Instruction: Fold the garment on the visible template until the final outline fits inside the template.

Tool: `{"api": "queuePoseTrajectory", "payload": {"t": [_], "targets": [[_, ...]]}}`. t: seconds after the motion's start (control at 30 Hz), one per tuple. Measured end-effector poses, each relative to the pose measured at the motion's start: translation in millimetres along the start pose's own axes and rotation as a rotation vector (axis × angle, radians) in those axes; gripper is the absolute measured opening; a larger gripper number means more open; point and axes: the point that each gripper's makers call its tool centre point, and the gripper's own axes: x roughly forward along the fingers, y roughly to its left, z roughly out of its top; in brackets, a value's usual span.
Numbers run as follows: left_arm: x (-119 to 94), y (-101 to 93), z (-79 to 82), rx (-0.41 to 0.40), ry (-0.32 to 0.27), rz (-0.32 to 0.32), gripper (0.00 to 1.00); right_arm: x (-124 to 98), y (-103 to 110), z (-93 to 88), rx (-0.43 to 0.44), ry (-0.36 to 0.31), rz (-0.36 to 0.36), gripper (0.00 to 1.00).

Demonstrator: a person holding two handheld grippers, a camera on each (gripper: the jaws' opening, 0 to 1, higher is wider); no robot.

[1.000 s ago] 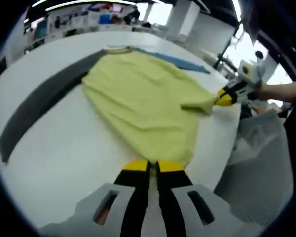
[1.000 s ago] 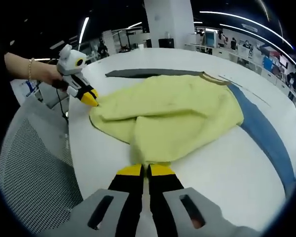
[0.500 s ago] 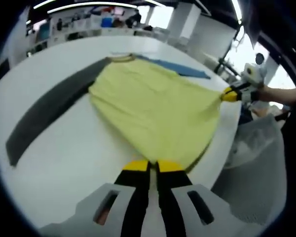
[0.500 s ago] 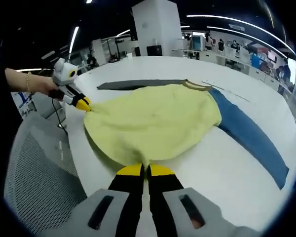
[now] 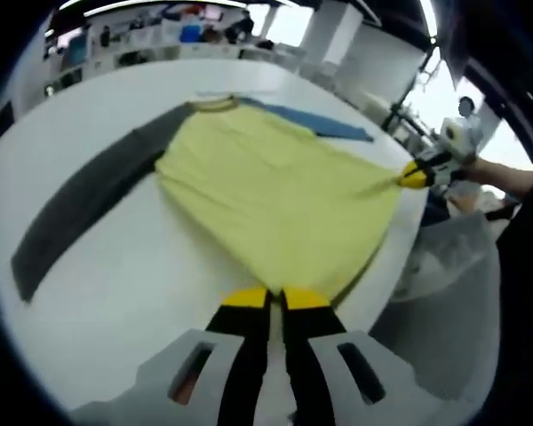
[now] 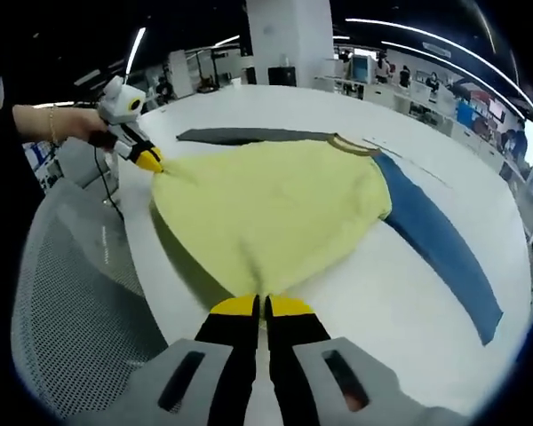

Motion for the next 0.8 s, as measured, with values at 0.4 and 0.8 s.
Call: {"api": "queuePoseTrajectory", "payload": {"t": [0.4,0.8], "targets": [[4.6,2.3,-32.5,-0.004,0.102,0.005,0.01,15.9,19.7,-22.7,-0.054,0.122,0.045,0.04],[5.1,3.8,-43.2,-0.016,0.126,0.007,0.01,21.7,26.7,-40.3,-0.065,0.17,0.061,0.04]]}}
